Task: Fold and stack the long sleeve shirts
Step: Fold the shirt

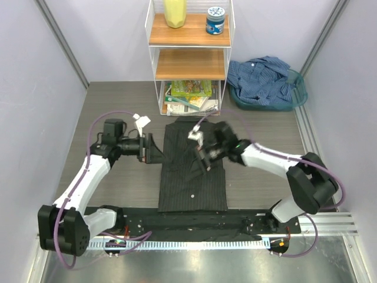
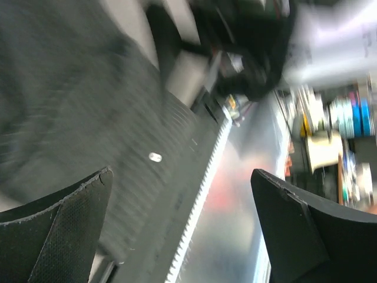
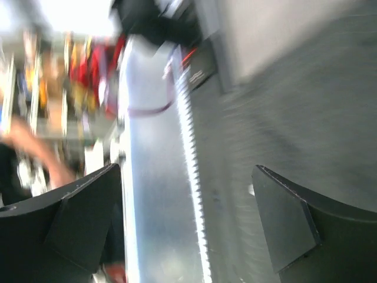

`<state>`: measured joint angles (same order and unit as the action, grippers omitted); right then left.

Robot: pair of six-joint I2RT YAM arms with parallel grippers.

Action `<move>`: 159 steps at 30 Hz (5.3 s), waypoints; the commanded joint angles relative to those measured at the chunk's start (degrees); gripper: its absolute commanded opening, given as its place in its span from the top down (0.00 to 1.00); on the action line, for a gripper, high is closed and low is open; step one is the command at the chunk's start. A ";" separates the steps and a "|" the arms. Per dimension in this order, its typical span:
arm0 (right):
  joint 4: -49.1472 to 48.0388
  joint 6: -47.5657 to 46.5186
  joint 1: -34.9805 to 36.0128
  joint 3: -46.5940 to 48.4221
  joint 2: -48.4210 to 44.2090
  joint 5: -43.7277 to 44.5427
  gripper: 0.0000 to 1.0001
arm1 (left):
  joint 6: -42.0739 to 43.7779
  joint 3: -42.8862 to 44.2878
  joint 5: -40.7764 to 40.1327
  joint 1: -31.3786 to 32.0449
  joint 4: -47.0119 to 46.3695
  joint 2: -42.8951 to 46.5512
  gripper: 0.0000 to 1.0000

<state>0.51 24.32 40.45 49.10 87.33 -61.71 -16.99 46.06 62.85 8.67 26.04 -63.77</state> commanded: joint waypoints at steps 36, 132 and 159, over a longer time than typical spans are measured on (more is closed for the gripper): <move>24.09 -12.19 -38.95 0.03 -5.24 -1.22 0.00 | 1.36 20.74 -3.17 49.34 -5.64 -38.97 0.00; 20.05 -23.86 -13.64 23.14 20.15 11.70 0.63 | 33.34 23.27 -49.86 75.81 28.44 -14.45 1.00; 21.55 -29.59 -14.69 22.09 28.51 13.29 0.69 | 72.53 34.81 -36.48 38.88 22.31 -41.70 0.86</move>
<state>22.02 -3.88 25.65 71.18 115.44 -47.51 51.24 83.15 25.10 47.51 56.01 -104.12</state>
